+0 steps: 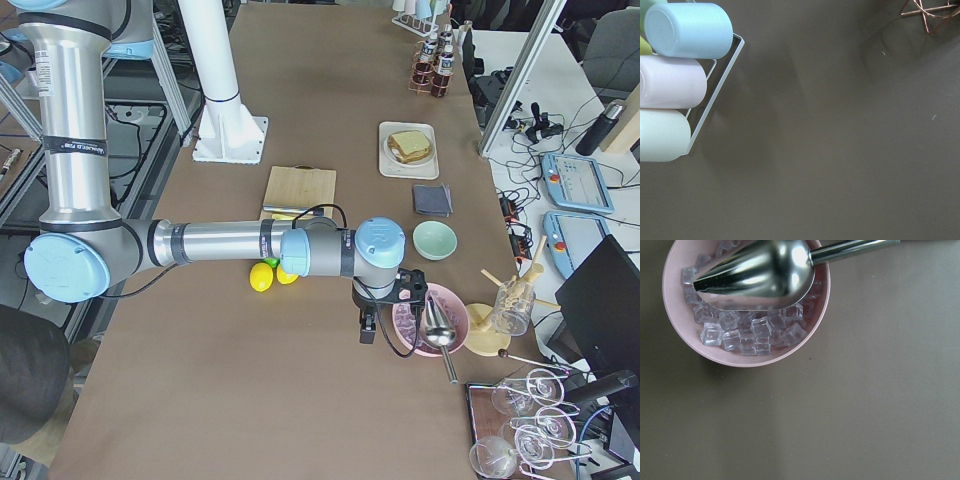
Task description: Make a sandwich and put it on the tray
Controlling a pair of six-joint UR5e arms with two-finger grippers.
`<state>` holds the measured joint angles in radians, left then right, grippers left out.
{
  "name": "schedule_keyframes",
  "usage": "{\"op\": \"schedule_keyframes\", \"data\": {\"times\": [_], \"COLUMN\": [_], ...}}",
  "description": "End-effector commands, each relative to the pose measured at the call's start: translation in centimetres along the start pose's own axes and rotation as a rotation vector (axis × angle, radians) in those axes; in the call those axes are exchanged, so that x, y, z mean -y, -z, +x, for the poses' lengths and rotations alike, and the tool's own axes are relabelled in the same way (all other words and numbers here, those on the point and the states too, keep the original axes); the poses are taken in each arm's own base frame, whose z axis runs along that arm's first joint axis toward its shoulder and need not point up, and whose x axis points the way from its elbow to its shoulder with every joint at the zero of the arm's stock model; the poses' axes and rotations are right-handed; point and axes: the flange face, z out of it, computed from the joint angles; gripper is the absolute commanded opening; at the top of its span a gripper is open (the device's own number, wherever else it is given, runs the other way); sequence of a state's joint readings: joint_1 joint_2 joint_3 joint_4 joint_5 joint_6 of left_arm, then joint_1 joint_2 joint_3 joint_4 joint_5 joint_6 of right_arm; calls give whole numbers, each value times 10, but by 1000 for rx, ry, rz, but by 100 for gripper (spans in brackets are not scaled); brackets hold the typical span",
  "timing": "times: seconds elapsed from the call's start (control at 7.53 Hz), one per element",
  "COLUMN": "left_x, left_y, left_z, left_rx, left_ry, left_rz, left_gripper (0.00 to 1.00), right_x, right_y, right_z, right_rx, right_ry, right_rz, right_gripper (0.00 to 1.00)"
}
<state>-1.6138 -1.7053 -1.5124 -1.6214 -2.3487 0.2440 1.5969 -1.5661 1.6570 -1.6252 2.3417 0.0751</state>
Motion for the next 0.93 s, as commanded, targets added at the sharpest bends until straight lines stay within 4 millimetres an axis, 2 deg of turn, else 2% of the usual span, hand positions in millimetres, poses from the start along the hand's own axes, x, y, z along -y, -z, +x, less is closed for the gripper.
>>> {"op": "schedule_keyframes", "data": {"times": [0.0, 0.8], "left_x": [0, 1], "left_y": [0, -1], "left_z": [0, -1], "left_rx": [0, 4], "left_ry": [0, 1], "left_rz": [0, -4], "left_gripper": [98, 98], "right_x": [-1, -8], "right_y": [-1, -5], "right_z": [2, 6], "right_rx": [-4, -5], "right_ry": [0, -8], "right_rz": [-2, -9], "right_gripper": [100, 100]}}
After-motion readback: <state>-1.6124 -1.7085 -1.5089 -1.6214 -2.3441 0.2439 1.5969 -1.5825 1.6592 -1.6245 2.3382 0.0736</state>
